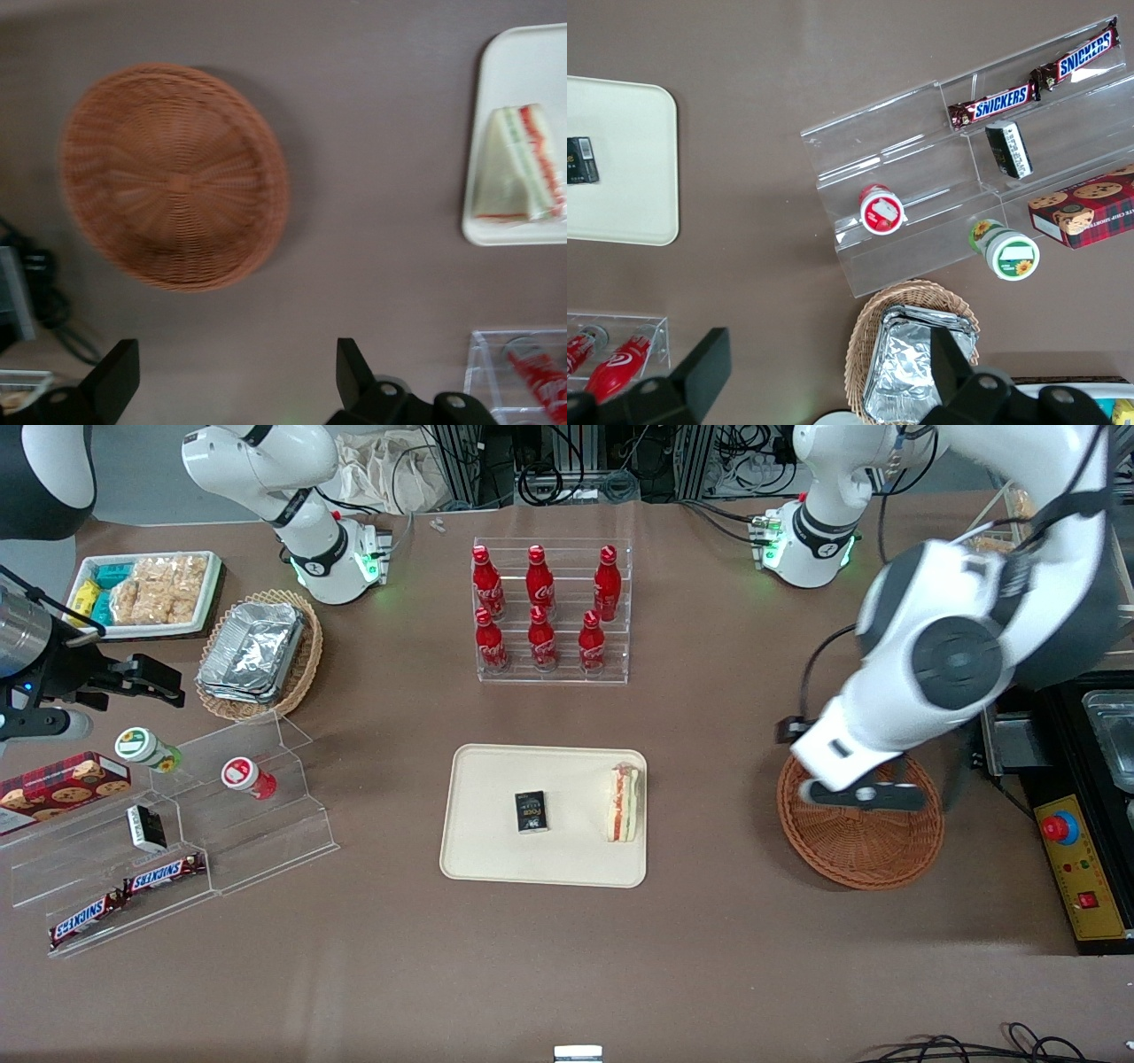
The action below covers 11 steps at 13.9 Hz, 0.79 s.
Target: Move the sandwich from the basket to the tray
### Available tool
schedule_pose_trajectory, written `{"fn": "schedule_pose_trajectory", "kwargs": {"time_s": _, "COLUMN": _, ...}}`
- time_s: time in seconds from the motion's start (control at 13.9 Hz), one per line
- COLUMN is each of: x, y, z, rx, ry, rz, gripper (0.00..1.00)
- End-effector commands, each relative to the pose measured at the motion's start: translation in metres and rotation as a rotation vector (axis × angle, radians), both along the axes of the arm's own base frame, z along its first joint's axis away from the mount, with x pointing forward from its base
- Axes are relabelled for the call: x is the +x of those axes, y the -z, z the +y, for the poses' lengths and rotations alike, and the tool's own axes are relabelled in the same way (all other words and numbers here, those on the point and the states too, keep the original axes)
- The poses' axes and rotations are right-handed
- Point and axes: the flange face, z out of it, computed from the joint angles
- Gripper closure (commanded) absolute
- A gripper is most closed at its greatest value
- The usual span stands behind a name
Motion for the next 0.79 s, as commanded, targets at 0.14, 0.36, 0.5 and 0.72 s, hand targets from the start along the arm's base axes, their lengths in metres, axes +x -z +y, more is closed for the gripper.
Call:
{"fn": "schedule_pose_trajectory", "kwargs": {"time_s": 0.14, "x": -0.01, "y": -0.042, "z": 0.083, "rx": -0.005, "ry": 0.069, "rz": -0.017, "gripper": 0.01}}
{"fn": "schedule_pose_trajectory", "kwargs": {"time_s": 0.36, "x": -0.002, "y": -0.056, "z": 0.12, "rx": -0.025, "ry": 0.001, "rz": -0.047, "gripper": 0.0}}
{"fn": "schedule_pose_trajectory", "kwargs": {"time_s": 0.5, "x": -0.001, "y": -0.057, "z": 0.131, "rx": -0.042, "ry": -0.021, "rz": -0.049, "gripper": 0.0}}
{"fn": "schedule_pose_trajectory", "kwargs": {"time_s": 0.72, "x": -0.001, "y": -0.055, "z": 0.136, "rx": -0.066, "ry": -0.072, "rz": -0.044, "gripper": 0.0}}
